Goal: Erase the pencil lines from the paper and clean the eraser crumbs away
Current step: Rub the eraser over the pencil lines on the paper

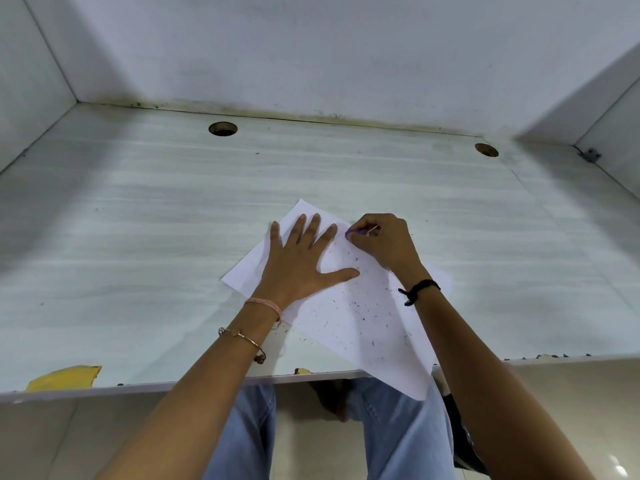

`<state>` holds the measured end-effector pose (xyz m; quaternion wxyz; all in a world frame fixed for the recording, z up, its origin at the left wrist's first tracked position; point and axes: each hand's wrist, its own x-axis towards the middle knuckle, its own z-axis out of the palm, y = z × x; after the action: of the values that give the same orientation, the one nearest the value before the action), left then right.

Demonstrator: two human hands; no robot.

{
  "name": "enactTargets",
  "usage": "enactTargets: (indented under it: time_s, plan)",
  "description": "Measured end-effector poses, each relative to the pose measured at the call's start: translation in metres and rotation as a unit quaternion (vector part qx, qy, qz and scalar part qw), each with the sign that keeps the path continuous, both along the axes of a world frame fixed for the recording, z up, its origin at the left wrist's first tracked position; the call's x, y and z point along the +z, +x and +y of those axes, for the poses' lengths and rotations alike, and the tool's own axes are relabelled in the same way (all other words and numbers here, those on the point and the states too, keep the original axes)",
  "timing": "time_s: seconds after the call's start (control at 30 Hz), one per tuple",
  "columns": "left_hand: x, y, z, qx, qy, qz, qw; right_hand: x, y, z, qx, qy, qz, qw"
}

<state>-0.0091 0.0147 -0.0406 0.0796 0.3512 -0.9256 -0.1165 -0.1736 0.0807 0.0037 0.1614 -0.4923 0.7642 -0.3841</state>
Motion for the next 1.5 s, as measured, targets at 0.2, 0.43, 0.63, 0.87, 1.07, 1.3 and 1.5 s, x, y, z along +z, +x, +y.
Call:
enactTargets:
  time_s: [0.2, 0.43, 0.63, 0.87, 1.07, 1.3, 1.5]
  plan:
    - [0.007, -0.018, -0.007, -0.001, -0.005, 0.025, 1.000, -0.002, -0.002, 0.003, 0.010, 0.002, 0.019, 1.000]
    - [0.001, -0.021, -0.016, -0.035, -0.003, 0.084, 0.996, -0.002, -0.007, 0.006, 0.054, 0.013, 0.044, 0.997]
    - [0.001, -0.022, -0.017, -0.030, 0.002, 0.023, 0.999, 0.006, -0.023, 0.006, -0.044, -0.017, -0.049, 0.998]
    - [-0.001, -0.022, -0.018, -0.030, -0.008, 0.008, 0.999, 0.005, -0.007, -0.003, 0.003, 0.021, 0.056, 0.998]
    - [-0.004, -0.023, -0.018, -0.031, -0.038, 0.006, 0.999, 0.006, 0.003, -0.004, 0.036, 0.071, 0.079, 0.994]
    - [-0.001, -0.024, -0.017, -0.030, -0.015, 0.006, 0.999, 0.009, -0.009, -0.005, 0.012, 0.029, 0.109, 0.994]
    - [-0.001, -0.022, -0.016, -0.026, -0.005, 0.011, 1.000, 0.008, -0.021, -0.006, -0.036, 0.080, 0.110, 0.990]
